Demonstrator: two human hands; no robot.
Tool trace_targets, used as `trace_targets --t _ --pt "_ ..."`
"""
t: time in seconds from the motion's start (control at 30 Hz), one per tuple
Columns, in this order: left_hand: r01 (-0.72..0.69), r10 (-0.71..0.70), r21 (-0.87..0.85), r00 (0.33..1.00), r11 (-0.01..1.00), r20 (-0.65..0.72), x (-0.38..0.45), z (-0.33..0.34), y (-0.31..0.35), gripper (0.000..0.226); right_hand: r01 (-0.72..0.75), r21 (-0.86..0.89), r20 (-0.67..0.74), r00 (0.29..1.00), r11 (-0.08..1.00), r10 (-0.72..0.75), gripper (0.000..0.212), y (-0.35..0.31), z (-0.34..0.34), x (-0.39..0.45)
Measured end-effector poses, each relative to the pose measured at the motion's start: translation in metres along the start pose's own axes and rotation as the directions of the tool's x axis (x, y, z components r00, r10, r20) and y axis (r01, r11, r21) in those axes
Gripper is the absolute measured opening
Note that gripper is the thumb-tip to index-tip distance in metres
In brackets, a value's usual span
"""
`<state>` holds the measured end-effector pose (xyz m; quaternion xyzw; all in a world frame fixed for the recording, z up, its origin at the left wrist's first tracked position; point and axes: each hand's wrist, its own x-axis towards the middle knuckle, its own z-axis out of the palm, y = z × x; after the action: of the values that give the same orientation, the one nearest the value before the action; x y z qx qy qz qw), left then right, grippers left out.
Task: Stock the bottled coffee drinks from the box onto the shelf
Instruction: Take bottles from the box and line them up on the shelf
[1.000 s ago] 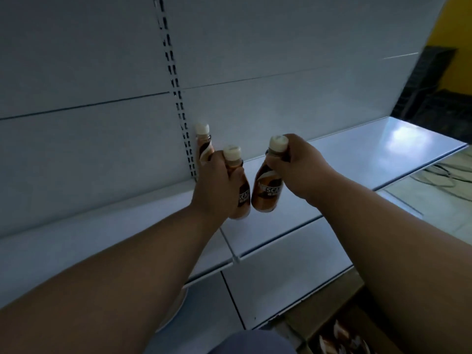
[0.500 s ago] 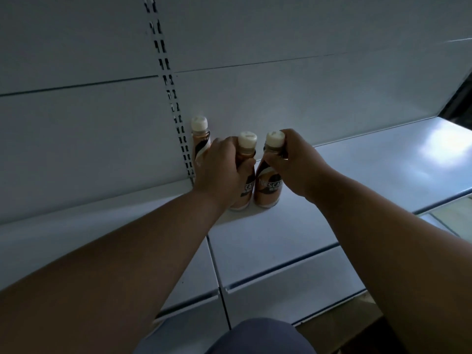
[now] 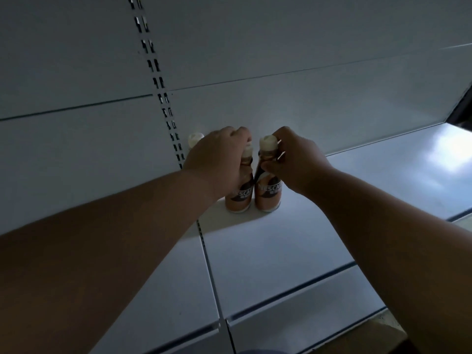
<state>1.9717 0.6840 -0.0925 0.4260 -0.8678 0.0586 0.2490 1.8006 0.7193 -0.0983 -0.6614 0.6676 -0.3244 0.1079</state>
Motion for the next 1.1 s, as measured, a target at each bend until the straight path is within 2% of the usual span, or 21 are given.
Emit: trace_targets --t 0.17,0.3,0.5,0.6,0.97,1.1 --pt "-0.067 0.066 0.199 0.998 0.978 0.012 0.02 0.002 -0.012 0.036 0.036 -0.021 -0.003 0.999 0.999 -0.036 0.044 -0.001 0.006 0.014" --pt "-0.069 0.072 0.294 0.997 0.953 0.004 0.033 0.0 -0.023 0.034 0.068 -0.019 0.016 0.998 0.997 -0.068 0.049 -0.003 0.012 0.027" --pt "-0.052 0.045 0.265 0.998 0.963 0.032 0.044 0.005 -0.031 0.026 0.062 0.011 -0.014 0.998 0.998 -0.062 0.045 -0.003 0.02 0.043" --pt "-0.045 0.034 0.249 0.998 0.967 0.046 0.044 0.004 -0.032 0.032 0.061 0.005 -0.02 0.998 0.998 -0.061 0.047 -0.004 0.022 0.05" --pt "-0.083 0.098 0.343 0.995 0.936 -0.026 0.038 0.005 -0.033 0.022 0.065 -0.099 -0.035 0.997 0.993 -0.068 0.052 -0.006 0.031 0.055" --pt "-0.067 0.062 0.33 0.998 0.942 0.024 0.036 0.001 -0.032 0.034 0.061 -0.143 -0.054 0.996 0.988 -0.07 0.053 -0.009 0.028 0.053"
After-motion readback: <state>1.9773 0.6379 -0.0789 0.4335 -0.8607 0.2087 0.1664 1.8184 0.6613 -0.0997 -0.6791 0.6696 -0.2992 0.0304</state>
